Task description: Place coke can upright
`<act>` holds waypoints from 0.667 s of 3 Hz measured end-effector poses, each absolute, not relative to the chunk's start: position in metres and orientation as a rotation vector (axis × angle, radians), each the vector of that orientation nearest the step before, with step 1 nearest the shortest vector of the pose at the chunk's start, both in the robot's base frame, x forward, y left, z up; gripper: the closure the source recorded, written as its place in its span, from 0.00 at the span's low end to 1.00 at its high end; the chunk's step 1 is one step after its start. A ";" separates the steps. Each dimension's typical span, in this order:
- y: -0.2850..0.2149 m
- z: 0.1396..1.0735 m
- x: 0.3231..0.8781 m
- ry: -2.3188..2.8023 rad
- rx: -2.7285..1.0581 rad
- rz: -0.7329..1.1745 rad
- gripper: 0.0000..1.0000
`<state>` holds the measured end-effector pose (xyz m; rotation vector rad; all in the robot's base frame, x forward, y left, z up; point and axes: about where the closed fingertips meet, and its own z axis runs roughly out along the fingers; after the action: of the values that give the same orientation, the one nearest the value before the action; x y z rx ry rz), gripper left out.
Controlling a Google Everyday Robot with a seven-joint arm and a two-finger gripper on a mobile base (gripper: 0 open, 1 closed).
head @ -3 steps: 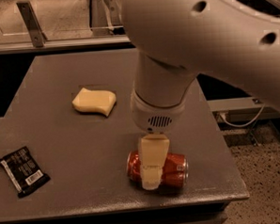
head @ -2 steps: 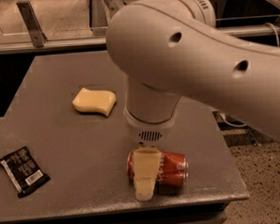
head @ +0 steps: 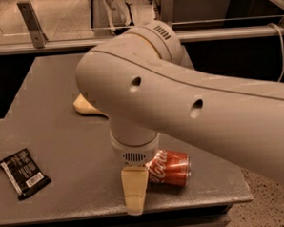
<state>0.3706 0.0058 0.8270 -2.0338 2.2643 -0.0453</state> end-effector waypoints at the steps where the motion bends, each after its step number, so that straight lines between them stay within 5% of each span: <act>1: 0.013 0.823 0.369 2.238 -2.051 -0.041 0.18; 2: 0.018 0.825 0.364 2.167 -2.115 -0.084 0.41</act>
Offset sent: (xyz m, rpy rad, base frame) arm -0.0115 0.0191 -0.0007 -0.0384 -0.0555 0.1643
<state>0.3643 0.0182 0.8253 -2.1151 2.1666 -0.0842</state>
